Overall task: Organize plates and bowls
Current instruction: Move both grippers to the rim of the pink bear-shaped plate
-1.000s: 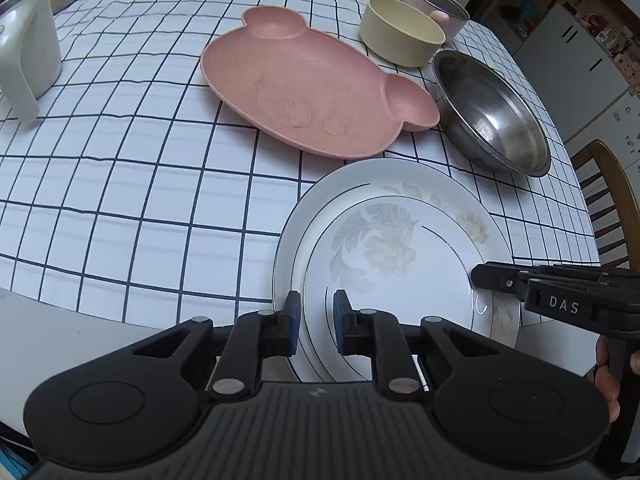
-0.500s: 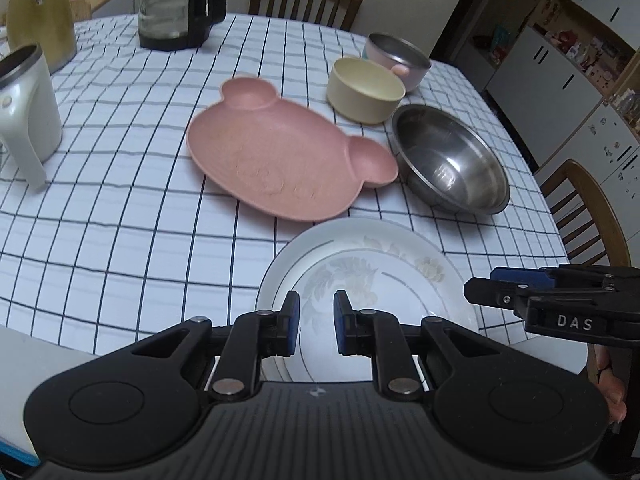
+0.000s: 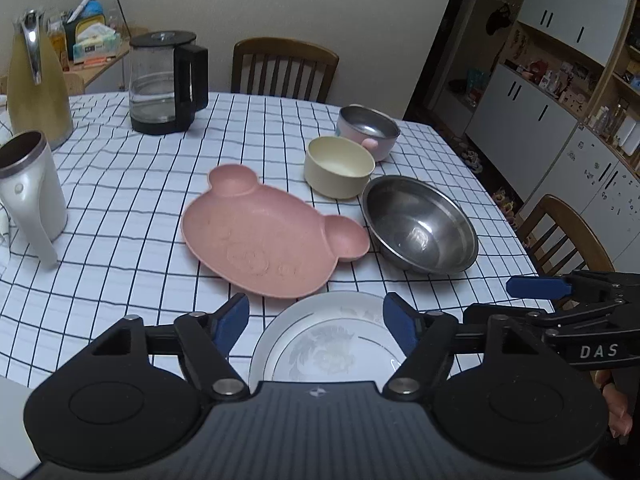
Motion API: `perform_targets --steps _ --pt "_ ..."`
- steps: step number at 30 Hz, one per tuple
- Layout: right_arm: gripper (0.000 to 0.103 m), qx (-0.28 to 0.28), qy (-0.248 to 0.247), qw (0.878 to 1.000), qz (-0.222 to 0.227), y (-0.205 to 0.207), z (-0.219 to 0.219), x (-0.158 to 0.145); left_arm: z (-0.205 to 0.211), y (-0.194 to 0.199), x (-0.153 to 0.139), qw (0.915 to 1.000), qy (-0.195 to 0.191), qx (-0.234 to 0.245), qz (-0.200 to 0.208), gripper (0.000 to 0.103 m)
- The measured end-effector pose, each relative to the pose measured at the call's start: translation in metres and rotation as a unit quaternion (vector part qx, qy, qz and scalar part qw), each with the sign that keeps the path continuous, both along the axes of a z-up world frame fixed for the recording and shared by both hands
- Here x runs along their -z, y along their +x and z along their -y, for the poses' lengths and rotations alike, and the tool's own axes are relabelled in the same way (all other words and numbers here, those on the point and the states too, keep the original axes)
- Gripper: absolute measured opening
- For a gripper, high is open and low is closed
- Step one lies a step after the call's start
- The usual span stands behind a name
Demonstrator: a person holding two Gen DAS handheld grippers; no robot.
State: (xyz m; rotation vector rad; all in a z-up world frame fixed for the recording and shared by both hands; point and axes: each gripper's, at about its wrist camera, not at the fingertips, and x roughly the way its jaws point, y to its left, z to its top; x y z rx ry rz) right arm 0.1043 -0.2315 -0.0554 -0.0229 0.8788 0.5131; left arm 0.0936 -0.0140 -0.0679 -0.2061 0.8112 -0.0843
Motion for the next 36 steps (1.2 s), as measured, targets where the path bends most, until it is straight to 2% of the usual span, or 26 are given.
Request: perform_targets --steps 3,5,8,11,15,25,36 --pt "0.088 0.000 -0.002 1.000 0.020 -0.004 0.000 -0.007 0.000 0.002 -0.003 1.0000 -0.002 -0.001 0.005 0.077" --pt "0.100 0.002 -0.003 1.000 0.027 -0.004 0.000 -0.010 -0.001 0.005 -0.005 0.9999 -0.004 -0.002 0.009 0.078" --pt "0.102 0.009 -0.004 0.999 0.043 -0.001 0.002 -0.014 -0.005 0.014 -0.004 0.9999 0.002 -0.008 0.007 0.079" --pt "0.102 0.007 -0.010 0.999 0.039 0.013 -0.001 -0.015 -0.017 0.034 0.001 0.9997 0.010 -0.022 -0.001 0.079" --pt "0.102 0.012 -0.008 1.000 0.007 0.041 -0.012 -0.006 -0.042 0.073 0.015 0.9986 0.026 -0.043 -0.018 0.079" --pt "0.095 0.039 -0.001 0.997 -0.073 0.095 -0.049 0.047 -0.089 0.169 0.064 0.9930 0.066 -0.044 -0.088 0.079" --pt "0.078 0.076 0.008 0.989 -0.130 0.126 -0.070 0.086 -0.109 0.228 0.109 0.9884 0.051 -0.052 -0.134 0.079"
